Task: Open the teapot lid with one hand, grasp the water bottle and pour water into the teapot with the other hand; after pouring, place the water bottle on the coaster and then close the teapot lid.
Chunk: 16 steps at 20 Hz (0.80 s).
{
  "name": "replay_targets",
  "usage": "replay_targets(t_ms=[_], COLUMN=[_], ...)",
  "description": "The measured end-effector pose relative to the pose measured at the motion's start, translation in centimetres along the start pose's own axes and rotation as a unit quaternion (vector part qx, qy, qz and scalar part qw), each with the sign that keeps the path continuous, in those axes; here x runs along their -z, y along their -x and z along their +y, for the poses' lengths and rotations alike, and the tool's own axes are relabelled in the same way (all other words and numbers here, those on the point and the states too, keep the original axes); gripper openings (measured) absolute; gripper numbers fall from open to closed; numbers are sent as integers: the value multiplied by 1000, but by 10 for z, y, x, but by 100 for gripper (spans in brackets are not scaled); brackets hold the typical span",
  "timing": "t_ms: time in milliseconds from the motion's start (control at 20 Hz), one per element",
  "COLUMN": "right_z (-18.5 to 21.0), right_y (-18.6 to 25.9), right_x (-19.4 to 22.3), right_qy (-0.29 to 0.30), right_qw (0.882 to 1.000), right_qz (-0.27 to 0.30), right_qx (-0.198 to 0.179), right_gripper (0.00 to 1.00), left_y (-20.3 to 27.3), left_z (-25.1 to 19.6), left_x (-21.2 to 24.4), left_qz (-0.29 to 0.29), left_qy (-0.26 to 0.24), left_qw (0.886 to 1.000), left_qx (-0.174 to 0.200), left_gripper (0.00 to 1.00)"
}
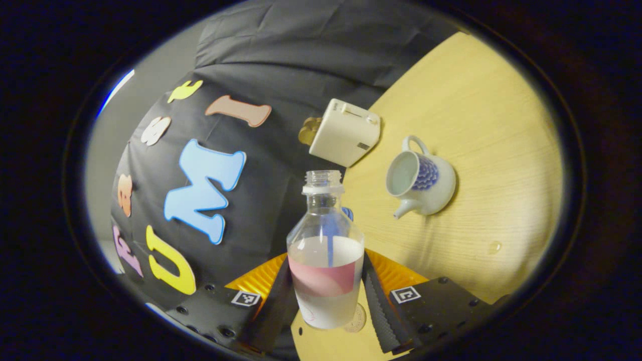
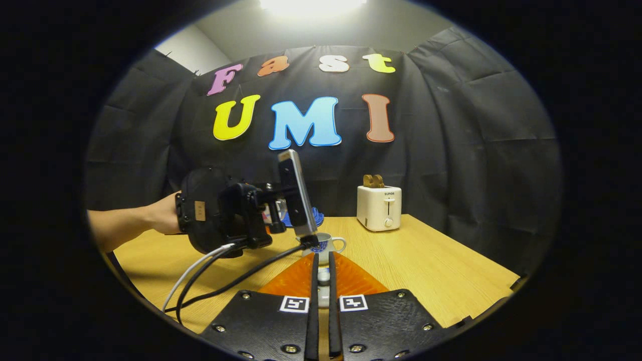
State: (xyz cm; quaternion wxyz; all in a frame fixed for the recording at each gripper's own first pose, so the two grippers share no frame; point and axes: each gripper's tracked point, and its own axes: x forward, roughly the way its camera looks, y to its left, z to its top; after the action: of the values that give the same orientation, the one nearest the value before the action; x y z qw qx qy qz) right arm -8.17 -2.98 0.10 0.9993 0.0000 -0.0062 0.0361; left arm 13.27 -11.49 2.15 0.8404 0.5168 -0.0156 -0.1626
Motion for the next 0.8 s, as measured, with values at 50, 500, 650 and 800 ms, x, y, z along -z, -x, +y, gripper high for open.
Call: replay_targets(t_ms=[50,500,650,800], right_z=[1,16,18,19], right_y=[-7,-34,-36,-39], right_x=[-2,-10,-8,-8], right_qy=[10,13,15,12], right_qw=[1000,1000,999,1000], right_qz=[0,-5,2,7], right_qx=[-9,-27,-31,-28], right_gripper=[7,8,8,8], left_y=[6,34,42,38], left_z=[5,31,66,100], left_x=[2,47,76,133], left_qz=[-12,-36,-44,-31], left_qy=[68,368,438,518], left_qw=[998,929,896,849], left_qx=[-7,-26,-62,-102], left_gripper=[87,87,86,85])
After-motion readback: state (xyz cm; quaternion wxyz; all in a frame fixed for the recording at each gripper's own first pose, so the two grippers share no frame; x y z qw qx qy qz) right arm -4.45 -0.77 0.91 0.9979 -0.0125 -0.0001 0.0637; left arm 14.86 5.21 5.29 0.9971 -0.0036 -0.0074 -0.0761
